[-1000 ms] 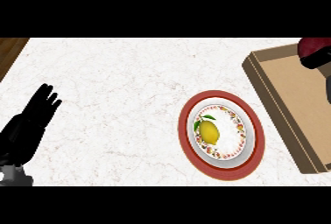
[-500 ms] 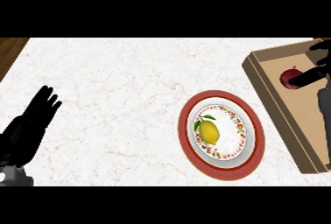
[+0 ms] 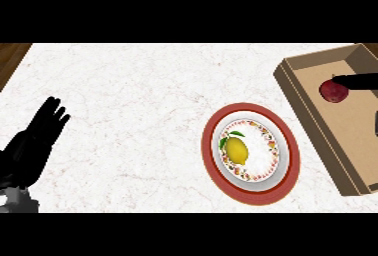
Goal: Pick the pear from the plate and place it in the cardboard box
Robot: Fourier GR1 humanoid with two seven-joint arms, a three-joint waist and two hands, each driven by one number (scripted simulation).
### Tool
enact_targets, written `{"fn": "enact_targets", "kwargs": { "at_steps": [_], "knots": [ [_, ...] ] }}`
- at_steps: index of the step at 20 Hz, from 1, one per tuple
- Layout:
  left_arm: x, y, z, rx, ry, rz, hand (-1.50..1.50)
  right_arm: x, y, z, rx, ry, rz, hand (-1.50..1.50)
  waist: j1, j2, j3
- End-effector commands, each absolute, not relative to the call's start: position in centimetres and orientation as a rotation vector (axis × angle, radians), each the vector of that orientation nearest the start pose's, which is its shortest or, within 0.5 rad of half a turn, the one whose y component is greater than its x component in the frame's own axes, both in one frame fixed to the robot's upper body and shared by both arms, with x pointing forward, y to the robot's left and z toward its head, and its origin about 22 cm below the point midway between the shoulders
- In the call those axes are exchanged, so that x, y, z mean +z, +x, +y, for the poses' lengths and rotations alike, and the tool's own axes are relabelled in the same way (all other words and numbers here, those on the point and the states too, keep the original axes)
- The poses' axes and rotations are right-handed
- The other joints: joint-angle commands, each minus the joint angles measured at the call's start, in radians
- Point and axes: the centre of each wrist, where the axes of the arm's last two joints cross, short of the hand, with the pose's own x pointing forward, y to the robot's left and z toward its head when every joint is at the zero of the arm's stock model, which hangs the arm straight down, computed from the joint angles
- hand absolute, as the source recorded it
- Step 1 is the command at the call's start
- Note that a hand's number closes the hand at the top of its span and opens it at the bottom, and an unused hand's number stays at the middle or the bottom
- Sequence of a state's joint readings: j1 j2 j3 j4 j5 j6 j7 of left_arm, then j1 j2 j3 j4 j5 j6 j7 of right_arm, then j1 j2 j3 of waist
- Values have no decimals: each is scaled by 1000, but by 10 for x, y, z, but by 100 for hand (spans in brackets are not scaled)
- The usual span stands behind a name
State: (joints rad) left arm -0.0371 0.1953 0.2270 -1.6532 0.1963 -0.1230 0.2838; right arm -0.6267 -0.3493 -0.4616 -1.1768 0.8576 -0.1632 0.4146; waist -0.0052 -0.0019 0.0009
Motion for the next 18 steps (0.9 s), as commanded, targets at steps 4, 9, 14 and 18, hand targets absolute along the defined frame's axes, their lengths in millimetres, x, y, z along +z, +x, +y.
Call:
{"fn": "enact_targets", "kwargs": {
  "at_steps": [4, 9, 14, 18],
  "knots": [
    [41, 239, 311, 46, 64, -1429, 0, 155, 333, -387, -290, -1106, -1406, -150, -9, -3, 0],
    [60, 249, 346, 67, 51, -1450, 0, 168, 282, -426, -370, -1117, -1403, -150, -13, -3, -1],
    [38, 246, 331, 61, 72, -1431, 0, 164, 238, -464, -395, -1087, -1448, -150, -8, 1, -1],
    [46, 231, 331, 61, 54, -1450, 0, 167, 202, -483, -332, -1068, -1437, -150, -1, 0, -1]
  ]
}}
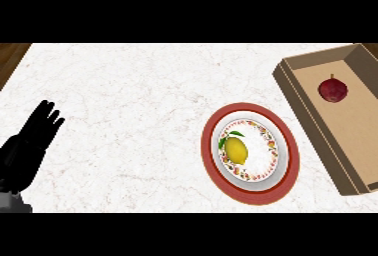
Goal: Pick the pear from the plate and place it in the cardboard box
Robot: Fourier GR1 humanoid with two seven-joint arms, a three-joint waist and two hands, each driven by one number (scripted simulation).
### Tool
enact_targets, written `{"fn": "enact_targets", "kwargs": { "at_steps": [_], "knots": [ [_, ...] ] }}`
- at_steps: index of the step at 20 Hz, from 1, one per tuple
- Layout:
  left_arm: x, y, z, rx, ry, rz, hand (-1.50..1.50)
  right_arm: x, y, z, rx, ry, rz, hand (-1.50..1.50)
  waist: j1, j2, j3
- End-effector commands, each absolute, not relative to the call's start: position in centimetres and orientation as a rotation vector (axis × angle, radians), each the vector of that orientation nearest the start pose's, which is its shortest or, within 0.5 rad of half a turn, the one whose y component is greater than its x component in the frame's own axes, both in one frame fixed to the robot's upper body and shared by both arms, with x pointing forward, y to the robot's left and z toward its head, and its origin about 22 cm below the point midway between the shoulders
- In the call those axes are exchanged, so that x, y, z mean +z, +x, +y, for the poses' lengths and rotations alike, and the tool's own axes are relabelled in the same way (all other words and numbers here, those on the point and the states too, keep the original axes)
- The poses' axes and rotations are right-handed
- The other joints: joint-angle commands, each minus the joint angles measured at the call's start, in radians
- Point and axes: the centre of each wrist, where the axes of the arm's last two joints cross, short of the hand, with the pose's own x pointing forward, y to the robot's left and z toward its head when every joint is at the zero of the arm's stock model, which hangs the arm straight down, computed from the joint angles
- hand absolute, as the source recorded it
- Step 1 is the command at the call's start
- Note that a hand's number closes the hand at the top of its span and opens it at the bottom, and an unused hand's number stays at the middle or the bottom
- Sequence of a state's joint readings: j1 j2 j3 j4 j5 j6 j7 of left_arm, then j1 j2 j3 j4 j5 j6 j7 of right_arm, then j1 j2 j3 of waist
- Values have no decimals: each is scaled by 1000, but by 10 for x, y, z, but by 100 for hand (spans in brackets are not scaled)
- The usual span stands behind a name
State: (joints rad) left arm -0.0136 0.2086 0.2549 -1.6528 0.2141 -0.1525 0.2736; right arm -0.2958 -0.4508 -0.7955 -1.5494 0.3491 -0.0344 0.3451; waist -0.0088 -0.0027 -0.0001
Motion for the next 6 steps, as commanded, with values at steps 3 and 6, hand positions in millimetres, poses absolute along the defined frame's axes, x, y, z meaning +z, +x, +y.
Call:
{"fn": "enact_targets", "kwargs": {
  "at_steps": [3, 6],
  "knots": [
    [71, 244, 330, 54, 55, -1436, 0, 159, 200, -469, -307, -1061, -1444, -150, 5, 1, 0],
    [48, 241, 319, 46, 33, -1446, 0, 163, 189, -495, -319, -1079, -1433, -150, 6, 2, 0]
  ]
}}
